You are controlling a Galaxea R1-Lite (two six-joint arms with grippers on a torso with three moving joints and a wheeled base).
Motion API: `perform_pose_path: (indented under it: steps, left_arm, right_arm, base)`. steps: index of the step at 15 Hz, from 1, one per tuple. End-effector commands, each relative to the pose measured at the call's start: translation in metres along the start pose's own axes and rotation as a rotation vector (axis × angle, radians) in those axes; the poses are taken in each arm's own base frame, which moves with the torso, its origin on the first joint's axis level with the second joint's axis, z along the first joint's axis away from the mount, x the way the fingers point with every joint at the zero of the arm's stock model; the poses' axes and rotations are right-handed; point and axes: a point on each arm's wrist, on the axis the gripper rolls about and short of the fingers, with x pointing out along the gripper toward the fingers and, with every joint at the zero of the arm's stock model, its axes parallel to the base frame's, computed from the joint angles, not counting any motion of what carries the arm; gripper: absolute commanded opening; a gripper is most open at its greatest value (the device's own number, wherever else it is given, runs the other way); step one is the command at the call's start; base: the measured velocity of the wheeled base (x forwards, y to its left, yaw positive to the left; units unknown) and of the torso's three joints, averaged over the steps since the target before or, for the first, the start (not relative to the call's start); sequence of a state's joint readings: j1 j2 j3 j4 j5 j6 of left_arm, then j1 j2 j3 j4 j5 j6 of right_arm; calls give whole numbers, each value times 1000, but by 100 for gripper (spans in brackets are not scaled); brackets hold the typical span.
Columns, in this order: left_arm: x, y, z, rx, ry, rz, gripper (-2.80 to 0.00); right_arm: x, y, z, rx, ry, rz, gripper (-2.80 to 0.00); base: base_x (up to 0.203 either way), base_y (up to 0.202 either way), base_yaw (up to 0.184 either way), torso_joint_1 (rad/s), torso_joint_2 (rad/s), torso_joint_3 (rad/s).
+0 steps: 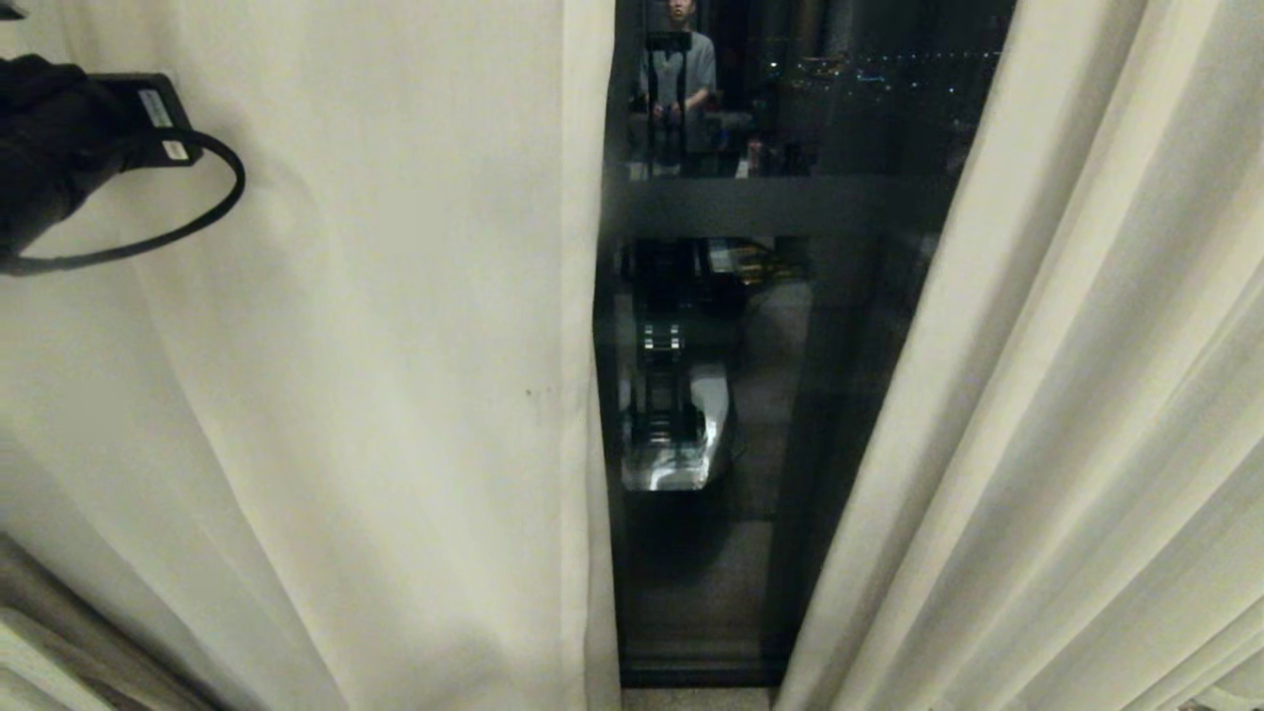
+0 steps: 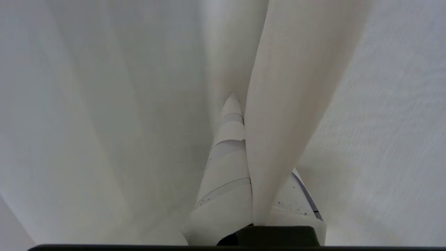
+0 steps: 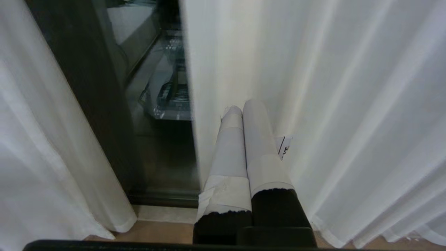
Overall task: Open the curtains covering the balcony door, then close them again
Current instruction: Pull the inner curtains open on both sides
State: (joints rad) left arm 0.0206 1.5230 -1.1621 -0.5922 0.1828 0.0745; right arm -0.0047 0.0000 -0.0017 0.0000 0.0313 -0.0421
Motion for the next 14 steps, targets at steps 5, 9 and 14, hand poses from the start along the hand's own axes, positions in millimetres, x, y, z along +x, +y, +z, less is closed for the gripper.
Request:
perform_pose_path:
  steps: [5, 9, 14]
  left_arm:
    - [9, 6, -7, 6, 12, 26, -280]
    - [10, 15, -7, 11, 11, 44, -280]
    - [10, 17, -7, 12, 11, 53, -280]
  right_arm:
    - [0, 0, 0, -1, 2, 1, -280]
    - [0, 0, 0, -1, 2, 1, -280]
    - [0, 0, 0, -1, 2, 1, -280]
  base:
    - [0, 191, 0, 1, 4, 3]
    - [0, 187, -1, 0, 3, 5]
    - [0, 189, 0, 3, 5, 2]
